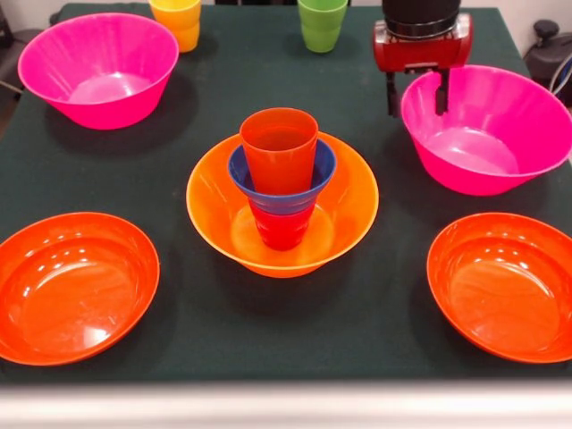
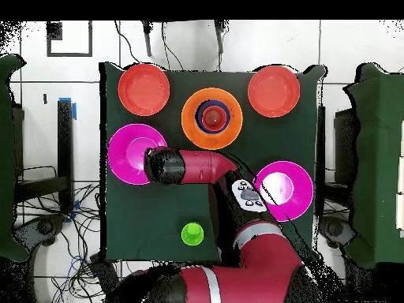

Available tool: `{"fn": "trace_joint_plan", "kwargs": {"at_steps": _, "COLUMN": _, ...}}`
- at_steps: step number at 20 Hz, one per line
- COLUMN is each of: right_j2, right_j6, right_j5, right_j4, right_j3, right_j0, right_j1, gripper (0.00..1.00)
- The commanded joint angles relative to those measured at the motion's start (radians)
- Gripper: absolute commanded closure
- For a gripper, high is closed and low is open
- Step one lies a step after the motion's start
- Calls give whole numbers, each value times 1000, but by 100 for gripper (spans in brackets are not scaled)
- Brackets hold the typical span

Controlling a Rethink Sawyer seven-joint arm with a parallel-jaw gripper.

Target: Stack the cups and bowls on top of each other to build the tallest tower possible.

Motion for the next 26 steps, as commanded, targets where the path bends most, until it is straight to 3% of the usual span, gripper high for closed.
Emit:
{"fn": "trace_joint_plan", "kwargs": {"at_steps": 1, "right_j2": 90, "right_j6": 66, "right_j5": -7, "right_j4": -3, "right_j3": 22, "right_j0": 4, "right_j1": 10, "gripper": 100}}
{"fn": "trace_joint_plan", "kwargs": {"at_steps": 15, "right_j2": 34, "right_j6": 79, "right_j5": -5, "right_j4": -15, "right_j3": -18, "right_j0": 48, "right_j1": 12, "gripper": 100}}
{"fn": "trace_joint_plan", "kwargs": {"at_steps": 17, "right_j2": 28, "right_j6": 73, "right_j5": 29, "right_j4": -9, "right_j3": -23, "right_j0": 43, "right_j1": -10, "gripper": 100}}
{"fn": "trace_joint_plan", "kwargs": {"at_steps": 20, "right_j2": 50, "right_j6": 15, "right_j5": 172, "right_j4": 10, "right_j3": -42, "right_j0": 10, "right_j1": -76, "gripper": 100}}
{"fn": "trace_joint_plan", "kwargs": {"at_steps": 26, "right_j2": 160, "right_j6": -34, "right_j5": 399, "right_j4": 93, "right_j3": -105, "right_j0": -67, "right_j1": -145, "gripper": 100}}
